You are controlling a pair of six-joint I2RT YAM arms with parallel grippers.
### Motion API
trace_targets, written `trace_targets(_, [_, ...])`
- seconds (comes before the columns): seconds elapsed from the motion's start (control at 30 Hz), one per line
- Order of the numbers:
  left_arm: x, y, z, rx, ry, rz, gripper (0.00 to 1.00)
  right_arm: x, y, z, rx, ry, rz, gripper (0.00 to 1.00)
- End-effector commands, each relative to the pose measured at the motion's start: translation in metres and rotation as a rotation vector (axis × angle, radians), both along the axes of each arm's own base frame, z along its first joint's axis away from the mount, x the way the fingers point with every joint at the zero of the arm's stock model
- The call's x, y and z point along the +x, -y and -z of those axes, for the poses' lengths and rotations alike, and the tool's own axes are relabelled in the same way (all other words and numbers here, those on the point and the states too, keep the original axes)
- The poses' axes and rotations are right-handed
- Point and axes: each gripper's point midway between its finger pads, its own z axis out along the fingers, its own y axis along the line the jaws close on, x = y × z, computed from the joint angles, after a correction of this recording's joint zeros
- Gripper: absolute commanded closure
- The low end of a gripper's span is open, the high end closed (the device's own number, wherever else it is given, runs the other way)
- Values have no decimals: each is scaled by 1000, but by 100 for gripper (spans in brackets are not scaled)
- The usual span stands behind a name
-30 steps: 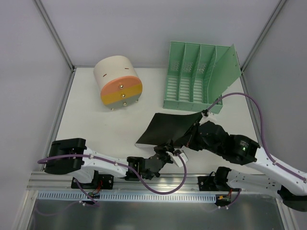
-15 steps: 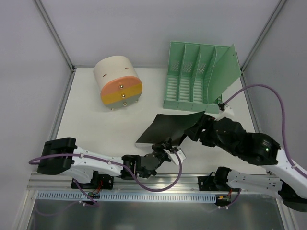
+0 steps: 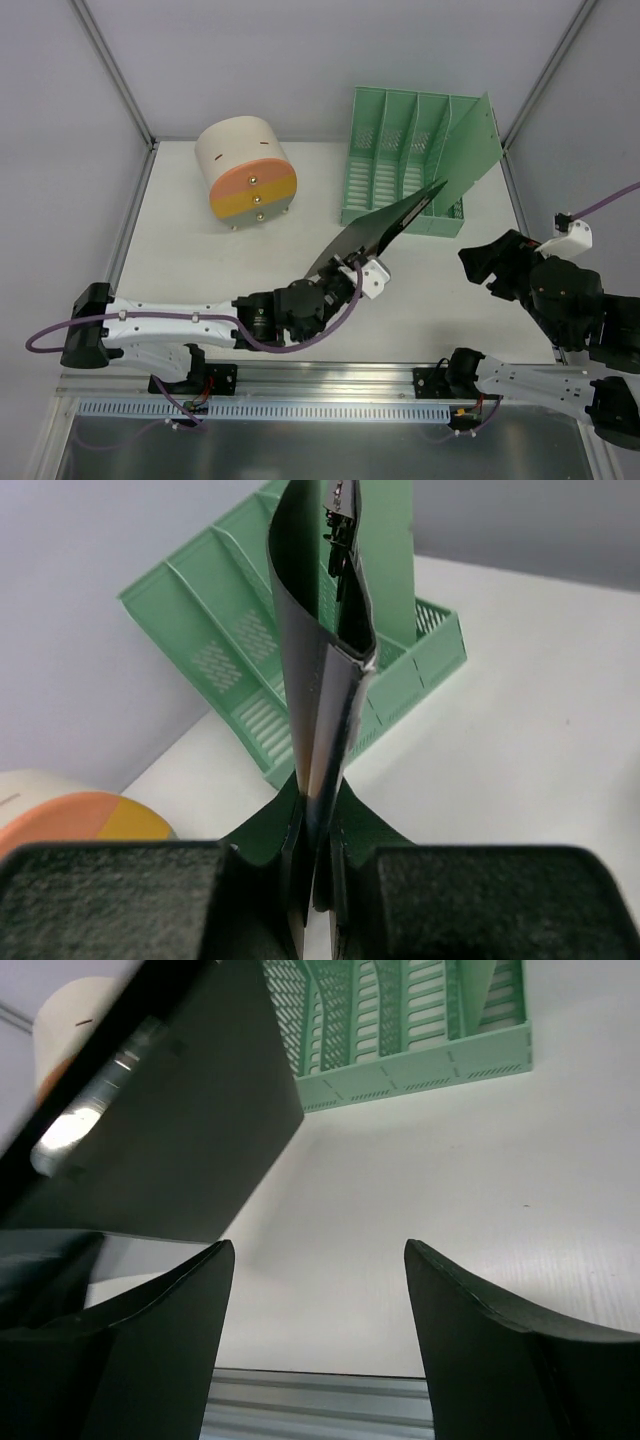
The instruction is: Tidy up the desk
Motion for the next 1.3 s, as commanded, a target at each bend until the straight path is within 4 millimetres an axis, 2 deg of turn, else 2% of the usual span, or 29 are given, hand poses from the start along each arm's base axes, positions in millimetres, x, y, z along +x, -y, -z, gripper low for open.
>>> trace_targets(0.0, [6, -5, -85, -192, -2, 10, 100, 5, 27, -2, -91, 45, 89, 26])
trace_targets(0.07, [11, -4, -103, -214, -9, 5, 100, 6, 29, 3, -112, 45, 92, 26])
trace_targets(0.1, [20, -4, -123, -254, -11, -7, 100, 6, 31, 5, -121, 45, 99, 26])
trace_targets(0.17, [29, -2, -135, -260, -7, -22, 100, 6, 32, 7, -129, 48, 105, 26])
trace_targets(0.2, [38, 2, -149, -283, -1, -33, 100, 7, 33, 11, -144, 47, 109, 26])
trace_targets(0.27, [48, 6, -159, -286, -3, -54, 100, 7, 34, 14, -150, 46, 111, 25])
trace_targets(0.3, [54, 12, -170, -310, -3, -63, 100, 7, 34, 18, -165, 42, 111, 25])
trace_targets(0.47, [97, 19, -190, -392, -11, -132, 100, 8, 34, 33, -202, 27, 112, 25])
trace_targets(0.57, [122, 32, -204, -466, -9, -164, 100, 8, 39, 40, -227, 29, 129, 25])
trace_targets(0.77, [162, 53, -216, -528, 33, -224, 100, 6, 49, 43, -261, 34, 137, 25])
trace_targets(0.87, [178, 60, -212, -544, 50, -260, 100, 4, 52, 45, -259, 34, 130, 25])
trace_targets(1.27, [196, 67, -212, -589, 155, -335, 100, 2, 45, 62, -270, 10, 87, 25])
